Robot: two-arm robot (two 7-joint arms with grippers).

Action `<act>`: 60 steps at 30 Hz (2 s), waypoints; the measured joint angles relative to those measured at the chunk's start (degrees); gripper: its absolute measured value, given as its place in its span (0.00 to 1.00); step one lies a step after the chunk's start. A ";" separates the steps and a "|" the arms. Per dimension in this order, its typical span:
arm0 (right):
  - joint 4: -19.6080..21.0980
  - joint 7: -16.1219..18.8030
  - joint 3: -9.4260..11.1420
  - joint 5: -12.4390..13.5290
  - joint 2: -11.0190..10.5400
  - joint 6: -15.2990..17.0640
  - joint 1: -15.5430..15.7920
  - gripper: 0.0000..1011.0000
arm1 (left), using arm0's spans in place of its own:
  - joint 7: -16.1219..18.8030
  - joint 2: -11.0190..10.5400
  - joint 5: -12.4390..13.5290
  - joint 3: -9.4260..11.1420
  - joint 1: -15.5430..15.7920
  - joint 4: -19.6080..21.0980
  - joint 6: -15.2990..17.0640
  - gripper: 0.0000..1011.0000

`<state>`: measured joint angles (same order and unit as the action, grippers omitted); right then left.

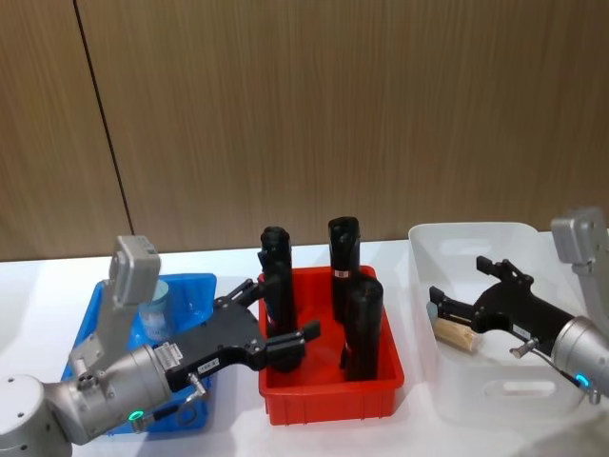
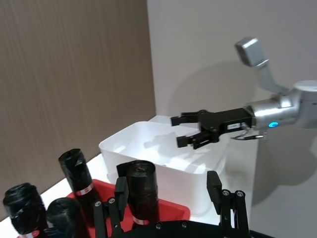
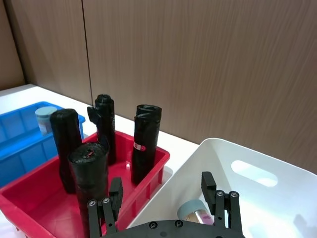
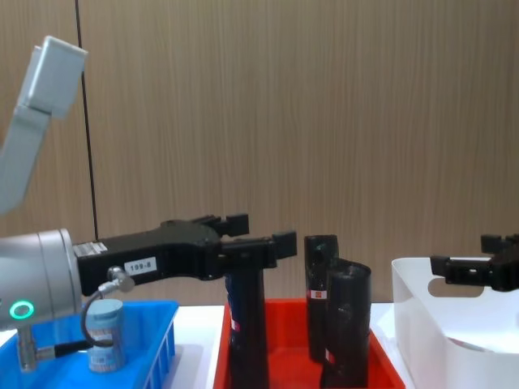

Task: Pick the cotton swabs from the blue box and place them into the white box.

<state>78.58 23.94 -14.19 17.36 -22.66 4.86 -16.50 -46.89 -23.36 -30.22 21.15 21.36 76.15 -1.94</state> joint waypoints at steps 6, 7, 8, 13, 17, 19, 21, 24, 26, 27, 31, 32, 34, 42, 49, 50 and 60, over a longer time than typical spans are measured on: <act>4.50 -3.95 0.25 -0.11 0.67 -0.55 3.43 0.99 | 4.57 0.14 1.84 0.49 -0.81 1.68 0.28 0.99; 5.07 -4.51 0.27 -0.13 0.76 -0.61 3.87 0.99 | 5.15 0.17 2.10 0.56 -0.90 1.90 0.32 0.99; 6.23 -5.48 0.33 -0.16 0.93 -0.76 4.76 0.99 | 6.27 0.20 2.55 0.68 -1.09 2.32 0.39 0.99; 9.51 -8.41 0.52 -0.37 1.42 -1.19 7.28 0.99 | 9.75 0.31 3.94 1.05 -1.65 3.57 0.61 0.99; 12.91 -11.42 0.74 -0.49 1.93 -1.65 9.86 0.99 | 13.18 0.42 5.34 1.43 -2.26 4.85 0.82 0.99; 13.98 -12.44 0.79 -0.51 2.10 -1.82 10.73 0.99 | 14.35 0.46 5.81 1.56 -2.46 5.30 0.89 0.99; 15.73 -13.94 0.91 -0.54 2.35 -2.05 12.03 0.99 | 16.05 0.52 6.51 1.75 -2.74 5.95 1.01 0.99; 17.82 -15.85 1.03 -0.63 2.67 -2.34 13.67 0.99 | 18.41 0.59 7.49 1.99 -3.11 6.78 1.14 0.99; 19.39 -17.19 1.12 -0.75 2.88 -2.52 14.82 0.99 | 20.02 0.64 8.15 2.17 -3.38 7.39 1.25 0.99; 19.86 -17.64 1.15 -0.79 2.94 -2.59 15.18 0.99 | 20.70 0.67 8.41 2.24 -3.51 7.66 1.28 0.99; 21.59 -19.16 1.24 -0.88 3.19 -2.80 16.48 0.99 | 23.50 0.76 9.54 2.53 -4.02 8.68 1.46 0.99; 21.80 -19.34 1.25 -0.89 3.23 -2.82 16.64 0.99 | 24.09 0.78 9.77 2.59 -4.12 8.91 1.50 0.99; 22.30 -19.83 1.27 -0.91 3.31 -2.88 17.07 0.99 | 25.71 0.84 10.42 2.76 -4.40 9.50 1.58 0.99; 22.63 -20.14 1.29 -0.91 3.35 -2.92 17.33 0.99 | 31.92 1.04 12.97 3.41 -5.42 11.80 1.94 0.99; 22.65 -20.14 1.28 -0.91 3.33 -2.92 17.34 0.99 | 37.10 1.20 15.08 3.96 -6.30 13.70 2.23 0.99; 22.65 -20.14 1.27 -0.91 3.32 -2.92 17.34 0.99 | 37.70 1.22 15.32 4.02 -6.40 13.92 2.26 0.99; 22.65 -20.12 1.25 -0.90 3.32 -2.91 17.34 0.99 | 44.35 1.43 18.01 4.72 -7.51 16.38 2.66 0.99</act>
<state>101.24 3.83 -12.95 16.46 -19.34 1.95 0.84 -2.54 -21.93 -12.21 25.87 13.85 92.53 0.72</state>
